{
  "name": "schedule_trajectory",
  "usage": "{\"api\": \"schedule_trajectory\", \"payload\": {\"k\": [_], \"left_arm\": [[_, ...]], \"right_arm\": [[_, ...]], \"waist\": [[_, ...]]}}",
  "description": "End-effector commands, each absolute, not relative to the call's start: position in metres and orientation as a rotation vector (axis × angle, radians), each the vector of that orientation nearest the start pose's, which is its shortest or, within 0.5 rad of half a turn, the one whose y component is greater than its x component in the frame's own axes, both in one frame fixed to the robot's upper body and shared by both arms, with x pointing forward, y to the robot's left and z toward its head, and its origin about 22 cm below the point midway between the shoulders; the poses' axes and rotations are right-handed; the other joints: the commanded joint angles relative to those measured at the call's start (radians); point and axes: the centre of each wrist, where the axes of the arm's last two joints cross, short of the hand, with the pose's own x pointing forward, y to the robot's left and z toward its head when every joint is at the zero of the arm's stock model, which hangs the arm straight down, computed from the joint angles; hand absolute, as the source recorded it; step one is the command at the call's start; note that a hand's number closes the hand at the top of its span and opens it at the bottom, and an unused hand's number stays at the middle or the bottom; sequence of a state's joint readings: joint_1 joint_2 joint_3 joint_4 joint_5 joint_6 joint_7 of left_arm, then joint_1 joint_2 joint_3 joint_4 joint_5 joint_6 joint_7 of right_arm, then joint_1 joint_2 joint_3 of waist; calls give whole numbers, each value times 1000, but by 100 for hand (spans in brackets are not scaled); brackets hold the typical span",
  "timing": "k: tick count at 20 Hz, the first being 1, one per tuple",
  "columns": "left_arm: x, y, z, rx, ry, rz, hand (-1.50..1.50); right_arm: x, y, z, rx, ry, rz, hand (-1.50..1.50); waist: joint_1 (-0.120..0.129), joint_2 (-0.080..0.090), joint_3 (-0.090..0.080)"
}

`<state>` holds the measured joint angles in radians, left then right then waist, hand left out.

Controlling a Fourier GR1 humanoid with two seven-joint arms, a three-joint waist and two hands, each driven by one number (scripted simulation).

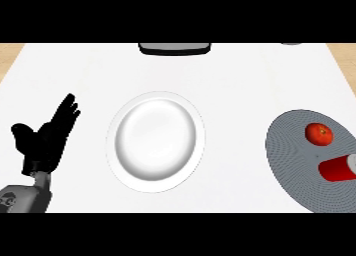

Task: Pick the can from the placemat and place it in the plate

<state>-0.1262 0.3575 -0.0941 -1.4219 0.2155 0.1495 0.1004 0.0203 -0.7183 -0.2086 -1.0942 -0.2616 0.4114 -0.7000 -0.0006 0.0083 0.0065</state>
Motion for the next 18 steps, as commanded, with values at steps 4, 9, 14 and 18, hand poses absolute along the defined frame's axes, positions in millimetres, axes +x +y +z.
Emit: {"api": "schedule_trajectory", "payload": {"k": [4, 9, 14, 18], "left_arm": [[269, 294, 15, 176, -1401, -83, 0], [267, 268, 2, 156, -1399, -79, 0], [276, 293, 9, 169, -1401, -92, 0], [292, 282, 17, 168, -1412, -82, 0]], "right_arm": [[173, -530, 17, -206, -1756, 587, -150], [206, -548, 61, -267, -1708, 680, -150], [215, -525, 39, -255, -1574, 819, -150], [224, -522, 42, -283, -1488, 927, -150]], "waist": [[8, -6, -5], [13, -6, -5], [8, -7, -6], [6, -6, -6]]}}
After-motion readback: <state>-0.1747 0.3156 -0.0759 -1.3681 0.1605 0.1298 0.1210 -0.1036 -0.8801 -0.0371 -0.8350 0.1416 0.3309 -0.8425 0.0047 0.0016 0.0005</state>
